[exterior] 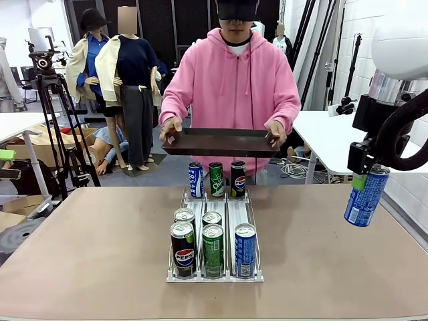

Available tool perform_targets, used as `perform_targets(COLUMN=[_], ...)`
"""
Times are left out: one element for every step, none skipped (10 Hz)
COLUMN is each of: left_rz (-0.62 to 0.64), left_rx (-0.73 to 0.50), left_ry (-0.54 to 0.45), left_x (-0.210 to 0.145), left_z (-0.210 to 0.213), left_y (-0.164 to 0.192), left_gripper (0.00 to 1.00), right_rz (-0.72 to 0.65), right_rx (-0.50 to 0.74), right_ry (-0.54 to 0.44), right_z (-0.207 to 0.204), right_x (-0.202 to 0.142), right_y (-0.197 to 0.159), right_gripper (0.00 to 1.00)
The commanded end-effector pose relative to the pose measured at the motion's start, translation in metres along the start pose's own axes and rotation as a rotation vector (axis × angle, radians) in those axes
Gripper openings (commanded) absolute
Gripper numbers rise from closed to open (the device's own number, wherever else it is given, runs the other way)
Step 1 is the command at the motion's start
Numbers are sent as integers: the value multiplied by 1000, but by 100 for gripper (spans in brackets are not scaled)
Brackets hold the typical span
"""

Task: Retrieve and hand over the desired beverage to the person.
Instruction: Place the picked can on the Handle tray extended by the person.

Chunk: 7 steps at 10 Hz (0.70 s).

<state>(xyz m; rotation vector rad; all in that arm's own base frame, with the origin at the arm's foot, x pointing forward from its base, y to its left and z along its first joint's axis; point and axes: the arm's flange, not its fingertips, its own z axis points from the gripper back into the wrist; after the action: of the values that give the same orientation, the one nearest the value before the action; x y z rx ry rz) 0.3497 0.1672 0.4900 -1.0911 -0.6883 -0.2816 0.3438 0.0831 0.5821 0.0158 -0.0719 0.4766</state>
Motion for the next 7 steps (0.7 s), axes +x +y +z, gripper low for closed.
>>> perform_targets(left_rz=[-3,-3,-3,-3,-3,-3,-3], left_rx=[-15,-15,-15,-15,-15,-15,-15], left_ry=[-11,-11,-11,-11,-11,-11,-11], left_x=[0,0,0,0,0,0,0], left_z=[2,2,2,2,2,2,2], left_y=[-1,-1,-1,-1,-1,-1,-1], left_gripper=[100,100,100,100,100,100,100], right_rz=[-5,-5,-5,-5,-5,0,22], right_rx=[-1,-1,-1,-1,-1,0,-9], right_ry=[-1,-1,-1,-1,-1,0,4], right_z=[0,0,0,0,0,0,11], right_x=[-1,-1,-1,-1,-1,0,8], right_y=[1,1,1,1,1,0,6], right_gripper=[0,0,0,0,0,0,0])
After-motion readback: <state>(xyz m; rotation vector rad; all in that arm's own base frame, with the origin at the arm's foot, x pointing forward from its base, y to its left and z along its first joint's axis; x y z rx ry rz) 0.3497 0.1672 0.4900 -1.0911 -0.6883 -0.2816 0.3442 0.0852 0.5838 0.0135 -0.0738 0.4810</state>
